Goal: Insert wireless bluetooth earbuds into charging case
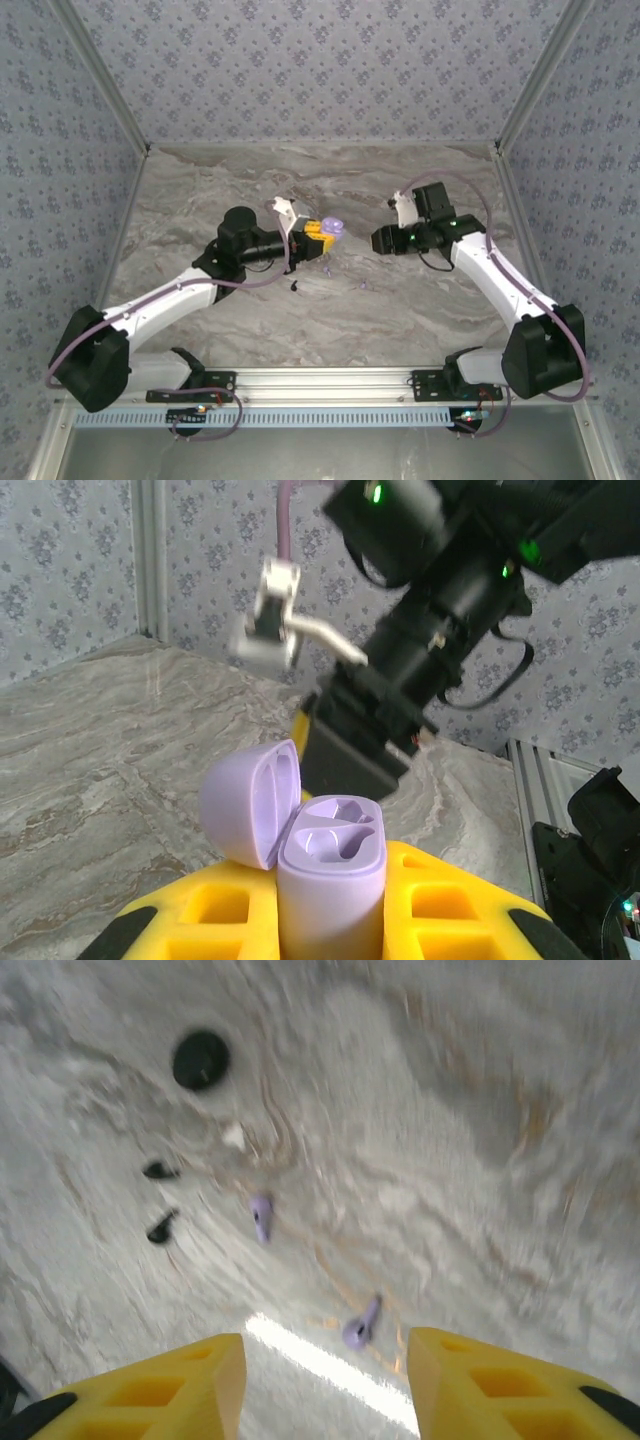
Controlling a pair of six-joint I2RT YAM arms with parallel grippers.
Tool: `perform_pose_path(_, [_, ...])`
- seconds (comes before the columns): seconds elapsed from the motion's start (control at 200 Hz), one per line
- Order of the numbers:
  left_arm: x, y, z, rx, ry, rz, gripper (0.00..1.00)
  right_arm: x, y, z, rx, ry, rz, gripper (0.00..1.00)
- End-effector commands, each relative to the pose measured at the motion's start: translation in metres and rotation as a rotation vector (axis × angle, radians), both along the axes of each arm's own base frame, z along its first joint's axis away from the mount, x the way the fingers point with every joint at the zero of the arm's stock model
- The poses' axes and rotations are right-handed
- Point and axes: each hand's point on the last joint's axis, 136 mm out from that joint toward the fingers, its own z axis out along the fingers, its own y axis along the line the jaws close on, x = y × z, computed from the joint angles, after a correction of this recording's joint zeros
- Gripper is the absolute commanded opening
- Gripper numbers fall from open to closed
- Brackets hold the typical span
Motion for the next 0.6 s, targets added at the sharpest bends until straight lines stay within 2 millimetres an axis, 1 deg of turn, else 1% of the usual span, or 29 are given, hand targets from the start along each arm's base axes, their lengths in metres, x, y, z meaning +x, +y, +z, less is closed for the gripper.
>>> perform_pose_path(0.0, [-0.004, 0.007, 0.009, -0.005, -0.023, 0.040, 0.13, -0.022, 0.004, -0.024, 0.007, 0.105, 0.007, 0.38])
perform_pose_path(0.015, [-0.005, 0.008, 0.008, -0.001, -0.022, 0.044, 0.13, -0.025, 0.004, -0.027, 0.006, 0.115, 0.009, 0.36])
perform_pose_path(0.03, [-0.004, 0.009, 0.008, 0.002, -0.020, 0.051, 0.13, -0.022, 0.006, -0.027, 0.013, 0.101, 0.011, 0.35])
perform_pose_path(0.075, [-0.005, 0.011, 0.007, 0.009, -0.016, 0.065, 0.13, -0.030, 0.008, -0.036, 0.006, 0.124, 0.024, 0.30])
perform_pose_path(0.155, [-0.005, 0.014, 0.006, 0.012, -0.008, 0.094, 0.13, -0.045, 0.011, -0.051, -0.019, 0.162, 0.059, 0.26])
perform_pose_path(0.245, [-0.008, 0.013, 0.003, 0.011, 0.000, 0.109, 0.14, -0.056, 0.012, -0.066, -0.049, 0.190, 0.074, 0.25])
perform_pose_path(0.315, [-0.009, 0.012, 0.001, 0.013, 0.004, 0.122, 0.14, -0.061, 0.016, -0.071, -0.040, 0.205, 0.086, 0.24])
perform_pose_path(0.45, [-0.011, 0.012, -0.002, 0.008, 0.015, 0.141, 0.14, -0.067, 0.033, -0.075, 0.000, 0.218, 0.122, 0.20])
perform_pose_path(0.52, [-0.011, 0.013, -0.004, 0.007, 0.026, 0.151, 0.14, -0.068, 0.041, -0.077, 0.014, 0.218, 0.136, 0.18])
perform_pose_path(0.595, [-0.011, 0.015, -0.005, 0.001, 0.032, 0.161, 0.14, -0.066, 0.045, -0.083, 0.005, 0.224, 0.131, 0.17])
